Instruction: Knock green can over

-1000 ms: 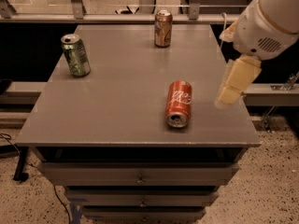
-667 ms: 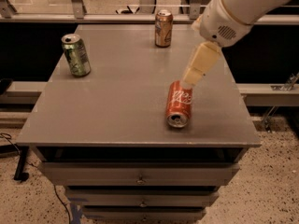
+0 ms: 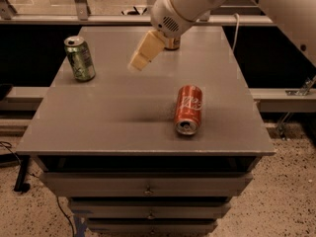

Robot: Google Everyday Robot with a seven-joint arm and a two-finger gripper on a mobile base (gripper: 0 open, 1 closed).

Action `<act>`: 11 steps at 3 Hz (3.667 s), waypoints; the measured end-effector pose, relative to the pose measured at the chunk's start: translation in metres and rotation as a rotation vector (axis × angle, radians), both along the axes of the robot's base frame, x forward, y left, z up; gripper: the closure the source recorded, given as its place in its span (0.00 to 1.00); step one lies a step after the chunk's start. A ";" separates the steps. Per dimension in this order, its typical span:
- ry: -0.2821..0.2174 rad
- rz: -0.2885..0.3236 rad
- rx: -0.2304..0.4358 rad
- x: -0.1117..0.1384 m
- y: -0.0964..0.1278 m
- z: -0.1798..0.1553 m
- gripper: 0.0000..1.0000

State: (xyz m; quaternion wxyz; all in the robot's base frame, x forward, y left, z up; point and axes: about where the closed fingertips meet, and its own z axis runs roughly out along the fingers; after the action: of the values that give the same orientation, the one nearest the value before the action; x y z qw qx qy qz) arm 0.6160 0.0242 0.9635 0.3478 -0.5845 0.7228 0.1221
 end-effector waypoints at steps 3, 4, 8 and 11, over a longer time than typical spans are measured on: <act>-0.043 0.035 0.164 0.021 0.051 -0.028 0.00; -0.052 0.063 0.282 0.037 0.087 -0.041 0.00; -0.010 0.122 0.590 0.074 0.192 -0.076 0.11; 0.040 0.091 0.588 0.075 0.185 -0.078 0.79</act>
Offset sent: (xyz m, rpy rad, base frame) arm 0.0160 0.0600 -0.0359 0.2043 -0.0599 0.0420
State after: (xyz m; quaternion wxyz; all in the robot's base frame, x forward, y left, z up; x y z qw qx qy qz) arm 0.6914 0.2090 0.8851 0.4820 -0.4880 0.6362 0.3534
